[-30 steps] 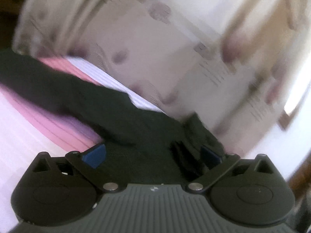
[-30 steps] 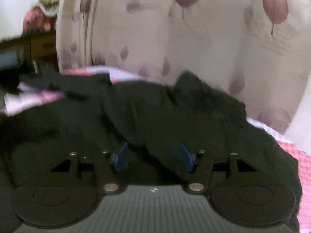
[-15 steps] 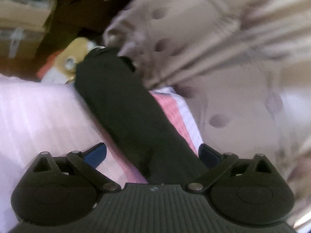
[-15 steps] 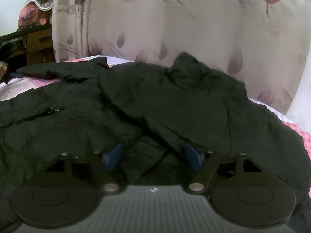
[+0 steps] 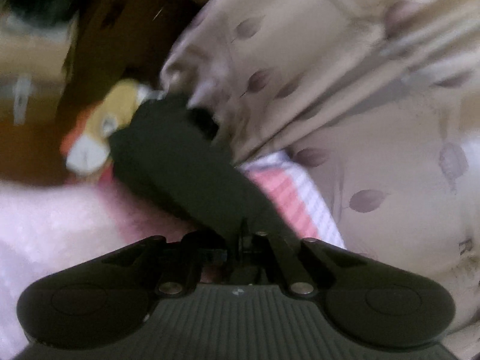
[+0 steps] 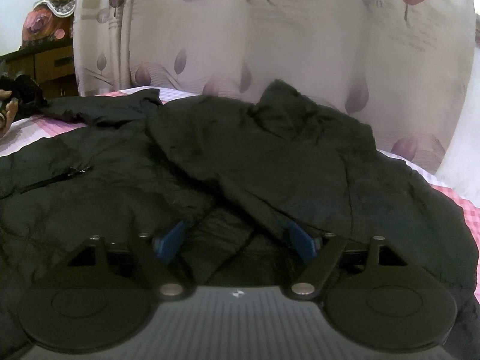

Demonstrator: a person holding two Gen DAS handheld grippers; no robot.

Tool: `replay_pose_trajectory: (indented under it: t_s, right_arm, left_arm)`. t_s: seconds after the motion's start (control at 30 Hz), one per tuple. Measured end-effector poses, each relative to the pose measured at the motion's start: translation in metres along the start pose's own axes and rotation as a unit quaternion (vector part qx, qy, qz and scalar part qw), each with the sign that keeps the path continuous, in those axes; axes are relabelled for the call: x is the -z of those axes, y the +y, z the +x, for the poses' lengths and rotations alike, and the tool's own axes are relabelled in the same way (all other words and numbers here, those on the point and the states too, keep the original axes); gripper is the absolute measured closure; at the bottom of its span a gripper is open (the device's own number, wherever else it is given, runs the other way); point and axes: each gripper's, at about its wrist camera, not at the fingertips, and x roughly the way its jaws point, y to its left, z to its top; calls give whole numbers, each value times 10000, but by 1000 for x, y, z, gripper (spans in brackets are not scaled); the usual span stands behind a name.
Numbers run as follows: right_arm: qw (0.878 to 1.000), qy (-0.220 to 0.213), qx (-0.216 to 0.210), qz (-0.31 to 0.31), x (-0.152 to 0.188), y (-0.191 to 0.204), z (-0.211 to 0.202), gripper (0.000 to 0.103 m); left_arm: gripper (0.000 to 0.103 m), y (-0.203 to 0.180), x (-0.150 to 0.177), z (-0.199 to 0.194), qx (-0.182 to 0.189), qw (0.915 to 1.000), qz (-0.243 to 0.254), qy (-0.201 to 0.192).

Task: Fold large clothes

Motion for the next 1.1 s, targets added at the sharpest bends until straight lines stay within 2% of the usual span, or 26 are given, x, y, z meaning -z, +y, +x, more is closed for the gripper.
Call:
replay_pose_trajectory:
  t_s: [0.07,0.13,0.23,0.33,0.4,0.53,0.6,0.7,0.73,0.77,0.83,0.87,0.93,0.97,1.07,1.1]
  right_arm:
    - [9997,-71,-41,241,0,-7,-1,25]
    - [9982,-196,-99,567,1,-18,-4,25]
    - [9927,-362,-151,1144,1,-36,-10,25]
    - [9837,-585,-222,1687,1,-50,-26,25]
    - [9792,-685,-195,1901,2,-58,-38,25]
    - [9729,-879,-89,2138,10,-78,-66,25]
    - [9691,-927,-16,2288,17,-90,-78,25]
    - [9640,-957,73,2482,28,-106,-91,25]
    - [9624,-957,98,2539,32,-110,-95,25]
    - [9608,-963,117,2595,34,-115,-99,25]
    - [9587,-1001,124,2660,37,-120,-104,25]
    - [9576,-1028,137,2688,37,-122,-106,25]
    - [9548,-1079,107,2769,35,-127,-106,25]
    - [9529,-1110,49,2823,33,-128,-106,25]
    - [9538,-1105,-20,2793,25,-128,-102,25]
    - [9569,-1078,-2,2696,19,-127,-97,25]
  left_arm:
    - [99,-34,-1,-20,278,9988,308,-277]
    - [99,-83,3,-44,680,9931,830,-473]
    - [99,-159,23,-81,1397,9767,1538,-544]
    - [98,-234,64,-109,2058,9506,2293,-390]
    - [98,-274,99,-118,2423,9326,2674,-65]
    - [96,-330,187,-115,2808,8938,3432,665]
    - [94,-346,236,-108,2889,8692,3906,925]
    - [61,-354,305,-96,2831,8292,4664,1218]
    - [37,-352,324,-94,2781,8178,4888,1227]
    - [18,-350,341,-94,2739,8056,5124,1159]
    - [6,-342,360,-99,2636,7925,5426,896]
    - [3,-337,366,-103,2635,7865,5524,830]
    - [1,-327,369,-110,2731,7823,5530,872]
    - [1,-323,367,-114,2758,7849,5478,885]
    - [0,-308,347,-124,2690,8071,5202,753]
    - [0,-300,337,-122,2616,8177,5079,705]
